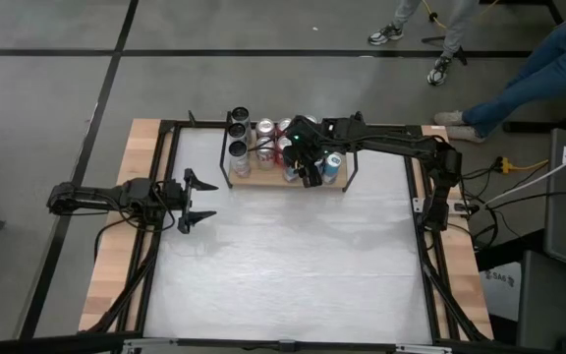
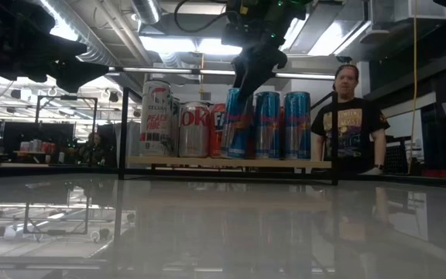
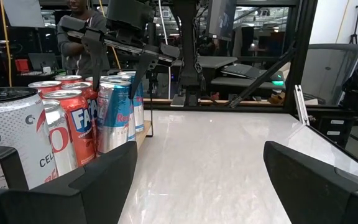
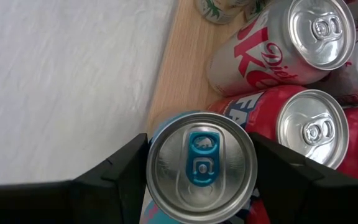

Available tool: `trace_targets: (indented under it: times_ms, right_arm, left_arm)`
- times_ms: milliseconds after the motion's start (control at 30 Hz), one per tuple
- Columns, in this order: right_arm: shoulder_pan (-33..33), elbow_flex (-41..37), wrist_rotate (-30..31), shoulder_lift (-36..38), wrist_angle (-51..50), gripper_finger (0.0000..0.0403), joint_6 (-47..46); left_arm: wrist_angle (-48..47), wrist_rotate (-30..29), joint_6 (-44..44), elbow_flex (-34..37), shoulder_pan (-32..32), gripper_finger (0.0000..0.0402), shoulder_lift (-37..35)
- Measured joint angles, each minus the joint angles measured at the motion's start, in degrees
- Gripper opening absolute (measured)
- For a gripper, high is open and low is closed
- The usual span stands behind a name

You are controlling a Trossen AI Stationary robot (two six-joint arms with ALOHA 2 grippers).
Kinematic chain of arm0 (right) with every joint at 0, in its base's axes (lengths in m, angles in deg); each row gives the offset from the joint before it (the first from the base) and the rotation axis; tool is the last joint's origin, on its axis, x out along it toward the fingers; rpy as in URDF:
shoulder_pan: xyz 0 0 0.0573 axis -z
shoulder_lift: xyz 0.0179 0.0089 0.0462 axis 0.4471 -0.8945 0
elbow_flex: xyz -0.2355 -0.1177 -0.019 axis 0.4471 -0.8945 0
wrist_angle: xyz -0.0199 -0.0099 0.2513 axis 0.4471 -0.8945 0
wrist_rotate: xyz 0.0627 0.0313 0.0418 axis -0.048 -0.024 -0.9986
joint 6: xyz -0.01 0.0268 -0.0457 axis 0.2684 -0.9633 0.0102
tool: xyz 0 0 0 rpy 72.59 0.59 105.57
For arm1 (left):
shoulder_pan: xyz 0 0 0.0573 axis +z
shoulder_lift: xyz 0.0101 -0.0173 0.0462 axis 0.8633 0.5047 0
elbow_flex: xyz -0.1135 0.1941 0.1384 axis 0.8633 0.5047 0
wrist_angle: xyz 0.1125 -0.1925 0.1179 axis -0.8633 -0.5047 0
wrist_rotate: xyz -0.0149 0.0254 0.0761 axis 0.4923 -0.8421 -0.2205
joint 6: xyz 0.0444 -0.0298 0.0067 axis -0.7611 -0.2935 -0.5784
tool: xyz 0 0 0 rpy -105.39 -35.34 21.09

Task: Place canned beverage on shelf
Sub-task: Put the white and blue soda can on the shelf aligned with other pink soda can

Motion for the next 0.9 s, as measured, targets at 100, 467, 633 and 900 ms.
trace_targets:
  times_ms: [100,467,633,900]
  right_arm:
    - [0.0,0.0,0.0,0.0,0.0,0.0234,0.0]
    - [0.0,0.0,-0.2,0.0,1.2,0.0234,-0.1]
    - [0.0,0.0,-0.2,0.0,1.2,0.0241,-0.1]
    - [0.0,0.0,0.0,0.0,1.5,0.0288,0.0]
  left_arm:
    - [0.0,0.0,0.0,0.0,0.0,0.0345,0.0]
    - [0.0,0.0,0.0,0.0,0.0,0.0345,0.0]
    - [0.0,0.0,0.0,0.0,0.0,0.0345,0.0]
    - [0.0,0.0,0.0,0.0,0.0,0.0345,0.0]
